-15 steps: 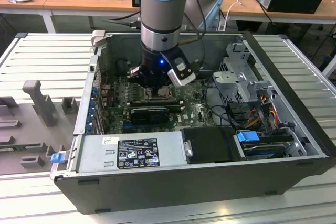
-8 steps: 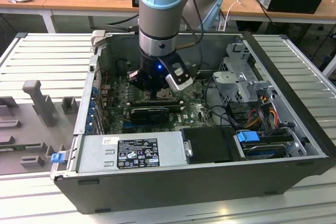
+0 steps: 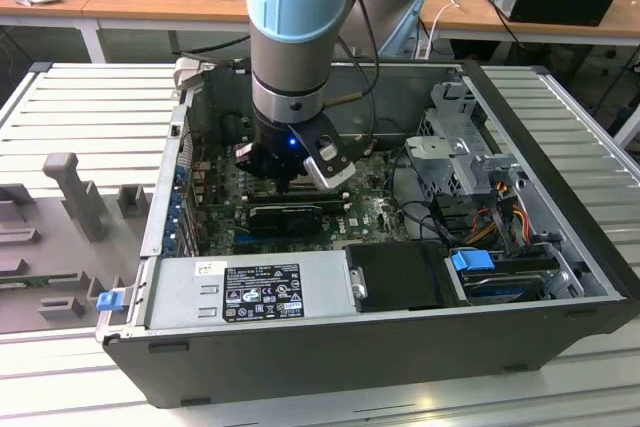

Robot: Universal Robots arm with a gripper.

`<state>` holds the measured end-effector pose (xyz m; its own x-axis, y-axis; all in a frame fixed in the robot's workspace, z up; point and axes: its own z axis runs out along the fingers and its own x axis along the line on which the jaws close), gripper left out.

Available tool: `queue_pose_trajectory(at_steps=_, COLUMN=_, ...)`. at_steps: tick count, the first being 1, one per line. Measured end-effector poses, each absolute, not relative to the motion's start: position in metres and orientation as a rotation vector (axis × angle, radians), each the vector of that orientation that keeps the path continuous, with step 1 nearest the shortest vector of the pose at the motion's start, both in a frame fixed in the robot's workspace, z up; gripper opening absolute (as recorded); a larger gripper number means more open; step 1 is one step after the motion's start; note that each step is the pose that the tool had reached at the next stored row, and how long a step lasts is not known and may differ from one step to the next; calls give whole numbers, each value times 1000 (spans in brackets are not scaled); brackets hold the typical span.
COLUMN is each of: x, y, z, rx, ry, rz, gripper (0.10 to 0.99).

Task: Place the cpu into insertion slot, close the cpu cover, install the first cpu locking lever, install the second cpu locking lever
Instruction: 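Install the second cpu locking lever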

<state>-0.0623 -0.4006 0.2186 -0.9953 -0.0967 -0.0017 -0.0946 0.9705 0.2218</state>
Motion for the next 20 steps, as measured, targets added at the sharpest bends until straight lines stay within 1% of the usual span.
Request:
queue_pose_trajectory(at_steps=3, x=-63, y=-401, z=213, rx=151, ry=-3108, rz=-361, gripper=106)
queue_pose_trajectory(at_steps=7, x=-70, y=-404, z=207, rx=153, ry=-3104, rz=-406, gripper=106)
queue_pose_trajectory(at_steps=20, x=-74, y=-403, z=197, rx=153, ry=-3100, rz=-443, gripper=106)
